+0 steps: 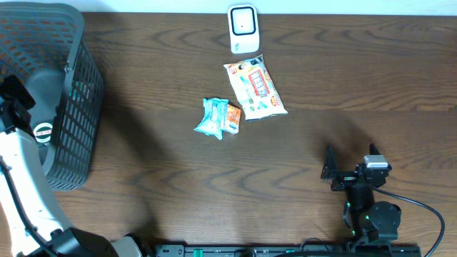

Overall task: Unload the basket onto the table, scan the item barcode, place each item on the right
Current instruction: 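Move the left gripper back into the basket over the Zam-Buk tin, then lower the left gripper and grasp the green Zam-Buk tin, then lift the tin out and place it left of the chip bag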

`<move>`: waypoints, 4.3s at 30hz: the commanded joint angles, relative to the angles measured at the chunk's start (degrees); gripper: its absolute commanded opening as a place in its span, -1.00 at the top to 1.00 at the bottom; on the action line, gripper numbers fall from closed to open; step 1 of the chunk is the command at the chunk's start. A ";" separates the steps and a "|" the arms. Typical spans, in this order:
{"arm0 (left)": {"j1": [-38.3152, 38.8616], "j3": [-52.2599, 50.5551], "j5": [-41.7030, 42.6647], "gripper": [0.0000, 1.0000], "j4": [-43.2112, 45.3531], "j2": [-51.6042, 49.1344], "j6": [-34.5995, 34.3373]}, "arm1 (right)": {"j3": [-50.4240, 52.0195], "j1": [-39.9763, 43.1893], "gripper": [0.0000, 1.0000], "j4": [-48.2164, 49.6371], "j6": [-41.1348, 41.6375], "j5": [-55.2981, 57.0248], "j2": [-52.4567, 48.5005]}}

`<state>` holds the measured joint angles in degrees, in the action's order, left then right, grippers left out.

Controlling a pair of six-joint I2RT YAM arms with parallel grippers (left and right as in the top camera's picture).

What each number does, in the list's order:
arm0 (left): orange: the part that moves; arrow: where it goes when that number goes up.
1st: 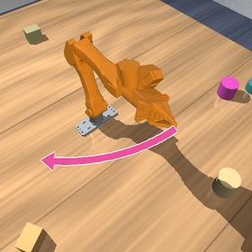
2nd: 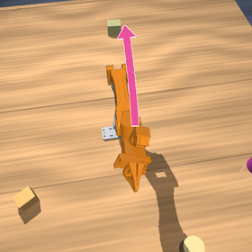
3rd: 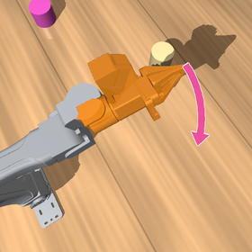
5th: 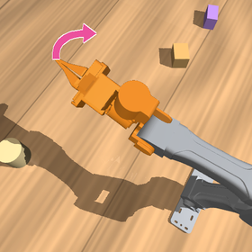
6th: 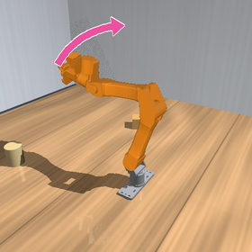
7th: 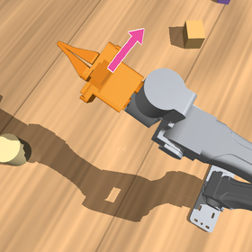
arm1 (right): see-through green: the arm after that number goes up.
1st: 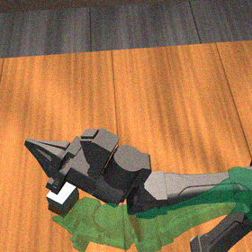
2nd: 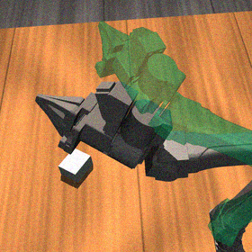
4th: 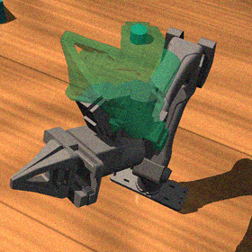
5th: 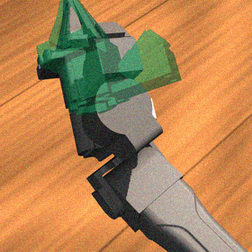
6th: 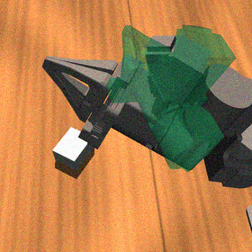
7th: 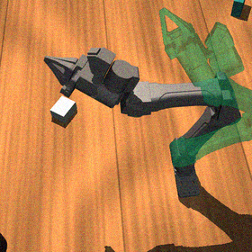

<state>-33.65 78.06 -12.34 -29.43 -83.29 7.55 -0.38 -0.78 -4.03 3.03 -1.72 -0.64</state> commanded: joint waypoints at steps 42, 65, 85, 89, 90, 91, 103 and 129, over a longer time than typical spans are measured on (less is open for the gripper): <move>-6.84 0.90 17.66 -0.58 -7.19 -20.39 12.37 | 0.07 -0.50 -0.98 -0.24 0.76 -0.35 0.26; -6.78 0.11 11.47 -0.30 -4.59 -27.96 16.44 | 0.07 -0.48 -0.98 -0.24 0.79 -0.33 0.26; -6.88 -1.36 11.87 -0.62 -1.05 -28.06 12.46 | 0.07 -0.48 -0.99 -0.24 0.76 -0.35 0.26; -7.26 -1.36 11.91 -0.64 -0.22 -28.06 9.25 | 0.07 -0.50 -0.99 -0.24 0.79 -0.33 0.26; -7.34 -1.36 11.93 -0.64 -0.24 -28.09 9.25 | 0.07 -0.50 -0.99 -0.24 0.76 -0.35 0.26; -7.43 -1.36 11.93 -0.65 -0.24 -28.11 9.25 | 0.07 -0.50 -0.98 -0.24 0.76 -0.35 0.26; -9.20 -1.36 19.02 -0.63 -0.90 -31.54 9.27 | 0.07 -0.50 -0.99 -0.24 0.79 -0.33 0.26; -9.14 0.72 24.94 -0.11 4.39 -6.45 -7.17 | 0.07 -0.50 -0.99 -0.24 0.79 -0.35 0.26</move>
<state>-42.74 77.38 7.94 -26.24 -96.29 4.78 -0.38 -0.78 -4.05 3.03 -1.72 -0.62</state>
